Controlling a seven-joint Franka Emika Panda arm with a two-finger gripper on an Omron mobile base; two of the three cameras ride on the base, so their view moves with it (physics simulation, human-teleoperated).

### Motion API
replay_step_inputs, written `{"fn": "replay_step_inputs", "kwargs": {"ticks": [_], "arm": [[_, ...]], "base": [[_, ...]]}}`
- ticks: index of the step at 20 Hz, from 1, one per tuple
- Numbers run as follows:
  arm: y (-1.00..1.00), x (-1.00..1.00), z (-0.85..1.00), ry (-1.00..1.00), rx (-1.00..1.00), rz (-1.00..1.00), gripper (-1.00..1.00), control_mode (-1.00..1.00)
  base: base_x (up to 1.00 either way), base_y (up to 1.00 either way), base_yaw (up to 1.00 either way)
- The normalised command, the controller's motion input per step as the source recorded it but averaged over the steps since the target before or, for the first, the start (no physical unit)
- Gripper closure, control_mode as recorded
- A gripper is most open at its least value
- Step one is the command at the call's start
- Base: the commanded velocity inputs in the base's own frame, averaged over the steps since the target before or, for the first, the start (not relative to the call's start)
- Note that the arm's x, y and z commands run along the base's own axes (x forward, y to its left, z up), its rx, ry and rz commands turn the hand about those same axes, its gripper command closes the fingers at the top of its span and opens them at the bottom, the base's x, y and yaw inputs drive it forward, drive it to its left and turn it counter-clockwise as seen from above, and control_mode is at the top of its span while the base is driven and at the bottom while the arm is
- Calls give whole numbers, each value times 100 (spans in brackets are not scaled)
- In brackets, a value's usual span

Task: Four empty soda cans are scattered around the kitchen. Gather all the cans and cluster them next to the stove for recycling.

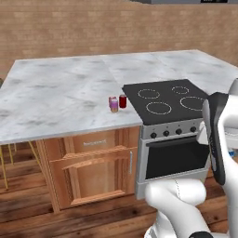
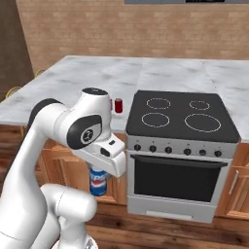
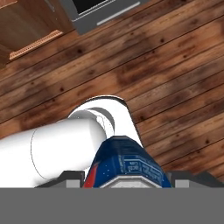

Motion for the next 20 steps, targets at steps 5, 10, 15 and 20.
{"fn": "replay_step_inputs", "kwargs": {"ticks": [5, 10, 15, 20], "arm": [[0, 0, 0, 0, 0, 0, 100, 100], [0, 0, 0, 0, 0, 0, 100, 100], [0, 0, 0, 0, 0, 0, 100, 100], [0, 0, 0, 0, 0, 0, 100, 100]], "base": [[12, 69, 7], [13, 16, 14], [22, 0, 23], [13, 0, 24]]}}
